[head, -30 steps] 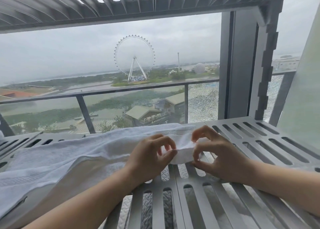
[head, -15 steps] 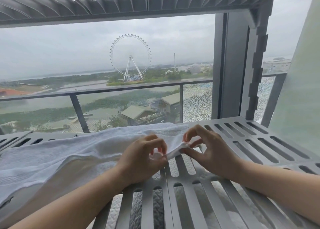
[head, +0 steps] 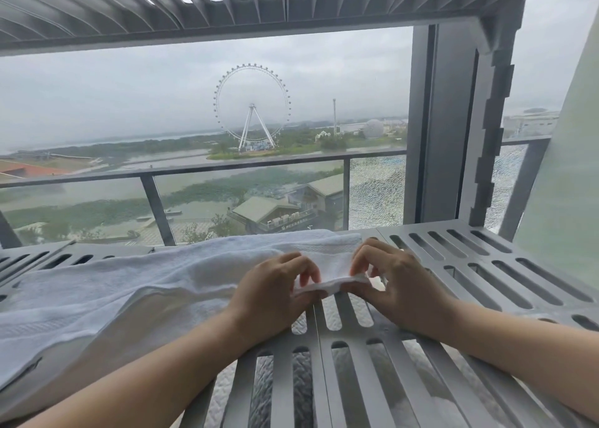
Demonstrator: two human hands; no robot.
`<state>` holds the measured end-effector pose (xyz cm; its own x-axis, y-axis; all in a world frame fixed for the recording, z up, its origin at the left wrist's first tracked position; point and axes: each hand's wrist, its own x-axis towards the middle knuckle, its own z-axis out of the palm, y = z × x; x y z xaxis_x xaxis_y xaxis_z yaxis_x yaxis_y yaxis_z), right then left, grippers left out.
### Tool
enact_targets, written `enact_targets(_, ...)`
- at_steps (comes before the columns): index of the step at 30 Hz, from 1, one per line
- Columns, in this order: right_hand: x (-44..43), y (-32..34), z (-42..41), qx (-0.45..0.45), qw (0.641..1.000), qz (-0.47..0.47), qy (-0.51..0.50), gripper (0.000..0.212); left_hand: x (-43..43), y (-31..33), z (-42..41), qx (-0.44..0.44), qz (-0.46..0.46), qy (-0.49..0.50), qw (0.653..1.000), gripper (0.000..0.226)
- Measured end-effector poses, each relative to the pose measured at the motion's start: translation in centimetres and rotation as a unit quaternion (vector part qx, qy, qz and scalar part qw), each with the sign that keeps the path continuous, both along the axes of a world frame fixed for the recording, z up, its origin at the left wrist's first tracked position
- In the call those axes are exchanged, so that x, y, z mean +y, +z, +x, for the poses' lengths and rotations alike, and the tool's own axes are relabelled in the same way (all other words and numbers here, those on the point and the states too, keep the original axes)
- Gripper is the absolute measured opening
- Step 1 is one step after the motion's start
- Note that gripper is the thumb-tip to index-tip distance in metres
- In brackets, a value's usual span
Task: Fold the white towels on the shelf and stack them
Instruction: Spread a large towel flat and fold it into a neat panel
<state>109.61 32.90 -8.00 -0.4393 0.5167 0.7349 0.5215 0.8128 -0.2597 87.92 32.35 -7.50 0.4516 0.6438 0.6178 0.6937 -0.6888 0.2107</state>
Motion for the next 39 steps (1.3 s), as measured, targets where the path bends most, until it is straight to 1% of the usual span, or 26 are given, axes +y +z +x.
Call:
enact_targets(2, -0.2, 0.1, -0.2, -0.032, 0.999, 0.023, -0.008, 0.019, -0.2, 0.1, 0.0, -0.003, 0.019, -0.007, 1.0, 0.023)
enact_targets(5, -0.3, 0.1, -0.3, -0.042, 0.998, 0.039, -0.018, 0.018, -0.6, 0.5, 0.0, 0.022, 0.061, -0.01, 0.998, 0.024)
enact_targets(8, -0.4, 0.1, -0.3, -0.028, 0.998, 0.041, -0.043, 0.016, -0.4, 1.0, -0.5, 0.084, 0.089, 0.04, 0.992, 0.022)
enact_targets(10, -0.7, 0.3, -0.3, -0.045, 0.995, 0.049, -0.079, 0.015, -0.3, 1.5, -1.0, 0.09, 0.077, 0.072, 0.99, 0.022)
enact_targets(12, -1.1, 0.6, -0.7, -0.107, 0.984, 0.076, -0.122, 0.017, -0.3, 1.8, -1.3, 0.091, 0.076, 0.08, 0.99, 0.024)
enact_targets(13, -1.3, 0.9, -1.2, -0.148, 0.975, 0.096, -0.138, 0.022, -0.4, 1.9, -1.1, 0.095, 0.078, 0.078, 0.989, 0.024)
enact_targets(15, -1.5, 1.7, -2.8, -0.21, 0.961, 0.11, -0.144, 0.031, -0.7, 2.3, -0.7, 0.101, 0.089, 0.071, 0.988, 0.024)
enact_targets(16, -1.5, 2.0, -3.7, -0.223, 0.958, 0.109, -0.143, 0.032, -0.8, 2.4, -0.5, 0.101, 0.096, 0.071, 0.988, 0.025)
enact_targets(18, -1.4, 2.5, -4.8, -0.233, 0.956, 0.121, -0.13, 0.029, -1.0, 2.5, -0.7, 0.102, 0.097, 0.088, 0.986, 0.027)
enact_targets(20, -1.2, 3.0, -4.6, -0.236, 0.954, 0.149, -0.108, 0.024, -1.1, 2.6, -2.2, 0.12, 0.083, 0.142, 0.979, 0.026)
enact_targets(22, -1.1, 3.7, -3.6, -0.229, 0.953, 0.166, -0.107, 0.025, -1.2, 2.6, -4.7, 0.152, 0.074, 0.205, 0.964, 0.019)
enact_targets(24, -0.9, 4.3, -3.0, -0.239, 0.951, 0.166, -0.105, 0.025, -1.8, 2.7, -6.8, 0.163, 0.069, 0.236, 0.955, 0.01)
enact_targets(27, -0.8, 3.7, -4.9, -0.257, 0.949, 0.153, -0.101, 0.024, -2.7, 2.4, -7.1, 0.179, 0.069, 0.26, 0.946, 0.009)
enact_targets(30, -0.7, 2.8, -9.2, -0.232, 0.963, 0.109, -0.079, 0.031, -3.3, 2.1, -6.1, 0.197, 0.089, 0.246, 0.945, 0.01)
enact_targets(33, 0.7, 2.0, -11.3, -0.255, 0.952, 0.134, -0.104, 0.02, -3.9, 2.9, -6.8, 0.18, 0.1, 0.26, 0.944, 0.02)
enact_targets(36, 2.4, 1.7, -9.9, -0.289, 0.931, 0.163, -0.153, 0.012, -3.9, 3.0, -8.4, 0.186, 0.057, 0.312, 0.93, 0.02)
enact_targets(39, 3.4, 1.9, -8.5, -0.267, 0.929, 0.189, -0.172, 0.026, -3.5, 2.2, -8.6, 0.195, 0.007, 0.355, 0.914, 0.012)
